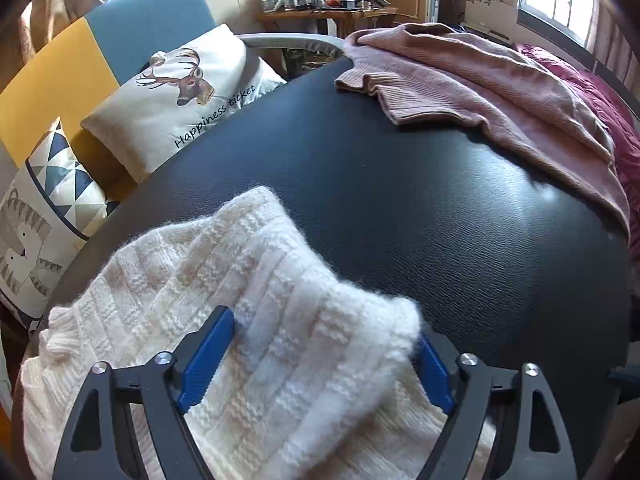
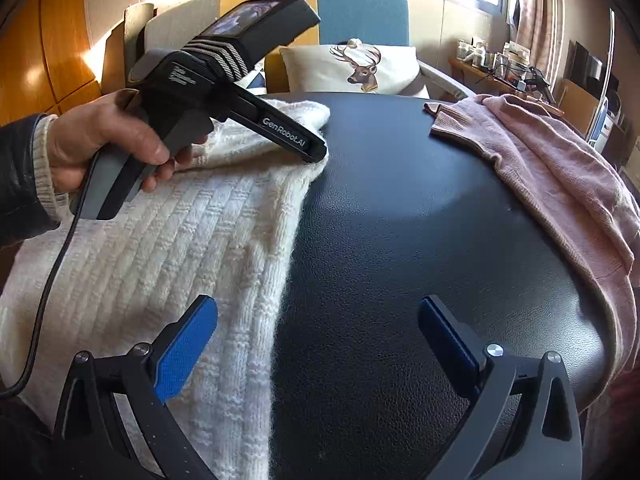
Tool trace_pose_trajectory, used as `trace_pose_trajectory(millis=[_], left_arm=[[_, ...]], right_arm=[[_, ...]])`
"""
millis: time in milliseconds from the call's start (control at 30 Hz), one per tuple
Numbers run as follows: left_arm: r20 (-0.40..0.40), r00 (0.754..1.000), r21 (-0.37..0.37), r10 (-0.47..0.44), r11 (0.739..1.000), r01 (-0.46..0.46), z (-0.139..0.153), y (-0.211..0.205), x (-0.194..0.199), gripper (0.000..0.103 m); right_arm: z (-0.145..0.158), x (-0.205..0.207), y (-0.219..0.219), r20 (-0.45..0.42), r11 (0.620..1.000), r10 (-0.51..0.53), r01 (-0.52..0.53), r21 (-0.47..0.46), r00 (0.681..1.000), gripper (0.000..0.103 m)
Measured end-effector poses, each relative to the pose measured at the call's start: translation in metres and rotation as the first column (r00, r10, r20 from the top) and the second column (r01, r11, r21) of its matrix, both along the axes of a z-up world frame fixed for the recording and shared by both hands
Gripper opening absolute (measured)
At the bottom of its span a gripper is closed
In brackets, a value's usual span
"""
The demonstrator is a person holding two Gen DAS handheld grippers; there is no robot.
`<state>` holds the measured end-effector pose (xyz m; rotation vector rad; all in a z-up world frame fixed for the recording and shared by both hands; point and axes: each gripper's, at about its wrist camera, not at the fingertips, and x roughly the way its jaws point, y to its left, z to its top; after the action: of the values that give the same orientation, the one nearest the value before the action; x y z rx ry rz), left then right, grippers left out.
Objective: Fold clothes
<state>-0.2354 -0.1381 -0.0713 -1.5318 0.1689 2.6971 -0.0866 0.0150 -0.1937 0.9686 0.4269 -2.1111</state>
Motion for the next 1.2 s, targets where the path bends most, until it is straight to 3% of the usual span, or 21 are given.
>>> trace_pose_trajectory(millis=[200, 300, 400, 667, 767, 833, 933, 1000, 1200], left_arm=[[-0.035, 0.998, -0.012, -0.055, 0.998, 0.055, 0.017, 0.014, 0.027, 0.084], [-0.007, 0.998, -0.055, -0.059, 0.997, 0.058, 0.001, 0.020, 0.027, 0.084], [-0.003, 0.999, -0.046, -0.034, 0.998, 0.034, -0.016, 0.017, 0.020, 0.084], [-0.050, 0.998, -0.031, 0.033, 0.999, -0.034, -0.020, 0.010, -0.005, 0.090], [-0.031, 0.999, 0.004, 0.036, 0.999, -0.036, -0.016, 0.006, -0.006, 0.088], [-0.023, 0.999, 0.072, 0.047, 0.996, -0.045, -0.007, -0.002, -0.002, 0.081], [-0.033, 0.993, 0.244, 0.117, 0.964, -0.105, 0.016, -0.026, 0.012, 0.079], [-0.054, 0.990, 0.291, 0.134, 0.950, -0.113, 0.030, -0.034, 0.028, 0.079], [-0.058, 0.997, 0.248, 0.056, 0.968, -0.040, 0.033, -0.020, 0.106, 0.079]], right_arm=[[-0.015, 0.007, -0.001, -0.017, 0.997, -0.013, 0.014, 0.078, 1.000, 0.102], [-0.019, 0.005, 0.003, -0.013, 0.997, -0.031, 0.032, 0.076, 0.999, 0.102], [-0.020, 0.005, 0.005, -0.017, 0.997, -0.033, 0.034, 0.075, 0.999, 0.102], [-0.022, 0.006, 0.006, -0.012, 0.997, -0.036, 0.037, 0.070, 0.999, 0.102], [-0.018, 0.005, 0.006, 0.010, 0.997, -0.042, 0.041, 0.058, 0.999, 0.102], [-0.010, 0.003, 0.006, 0.001, 0.999, -0.030, 0.030, 0.036, 1.000, 0.102], [0.005, -0.009, 0.003, -0.033, 1.000, -0.023, 0.023, 0.013, 0.999, 0.102], [0.015, -0.024, 0.003, -0.043, 0.999, -0.035, 0.034, -0.006, 0.998, 0.102], [0.023, -0.089, -0.001, 0.011, 0.998, -0.022, 0.023, -0.051, 1.000, 0.102]])
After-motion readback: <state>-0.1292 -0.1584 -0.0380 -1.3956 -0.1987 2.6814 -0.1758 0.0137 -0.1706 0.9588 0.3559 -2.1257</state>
